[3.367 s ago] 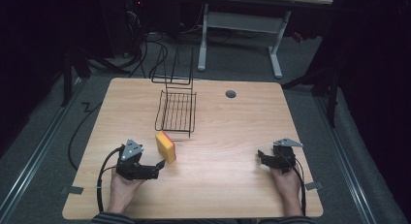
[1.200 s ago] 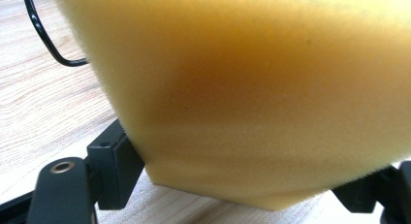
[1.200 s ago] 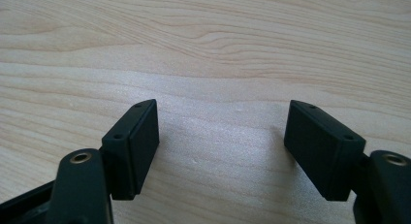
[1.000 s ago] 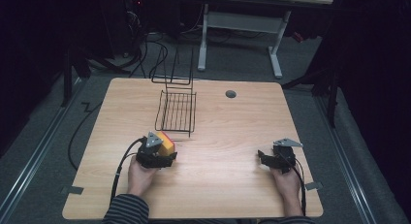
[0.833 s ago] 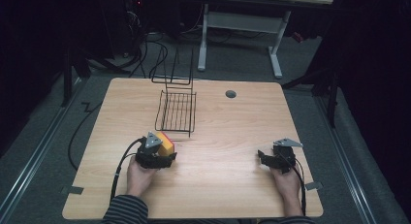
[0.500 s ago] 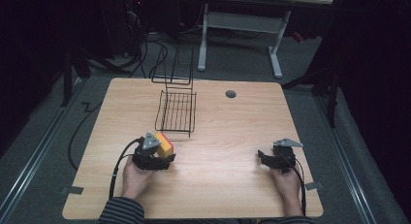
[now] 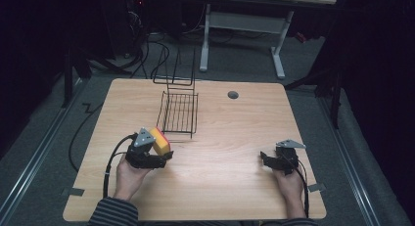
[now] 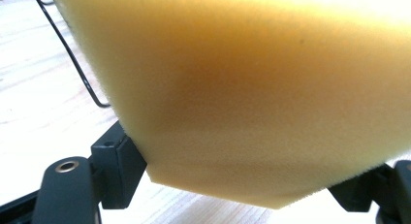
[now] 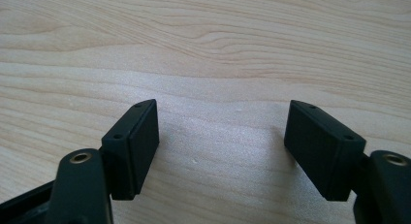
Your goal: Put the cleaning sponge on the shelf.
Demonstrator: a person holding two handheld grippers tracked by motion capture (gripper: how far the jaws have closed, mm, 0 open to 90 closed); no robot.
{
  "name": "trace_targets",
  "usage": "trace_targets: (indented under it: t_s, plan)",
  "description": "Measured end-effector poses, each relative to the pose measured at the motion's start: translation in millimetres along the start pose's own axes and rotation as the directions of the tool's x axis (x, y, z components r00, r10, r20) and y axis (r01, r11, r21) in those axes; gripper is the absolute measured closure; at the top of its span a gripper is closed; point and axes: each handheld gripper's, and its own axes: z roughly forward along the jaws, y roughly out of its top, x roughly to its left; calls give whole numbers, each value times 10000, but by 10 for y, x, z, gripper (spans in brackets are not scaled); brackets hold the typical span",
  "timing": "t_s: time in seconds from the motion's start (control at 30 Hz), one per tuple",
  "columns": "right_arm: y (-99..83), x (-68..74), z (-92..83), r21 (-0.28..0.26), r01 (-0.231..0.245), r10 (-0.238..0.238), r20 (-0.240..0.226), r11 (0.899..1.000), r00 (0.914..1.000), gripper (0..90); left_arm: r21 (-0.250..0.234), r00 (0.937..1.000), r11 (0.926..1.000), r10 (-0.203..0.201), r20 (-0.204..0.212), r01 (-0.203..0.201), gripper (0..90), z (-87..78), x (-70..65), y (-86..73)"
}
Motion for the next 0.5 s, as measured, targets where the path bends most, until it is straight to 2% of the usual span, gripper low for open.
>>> trace_targets:
  t_s: [0.5]
  plan:
    - [0,-1,1,-4,3,-3,-2,10000,10000,287,-139,9991,9990,427,-18,-427,218,34,57,324]
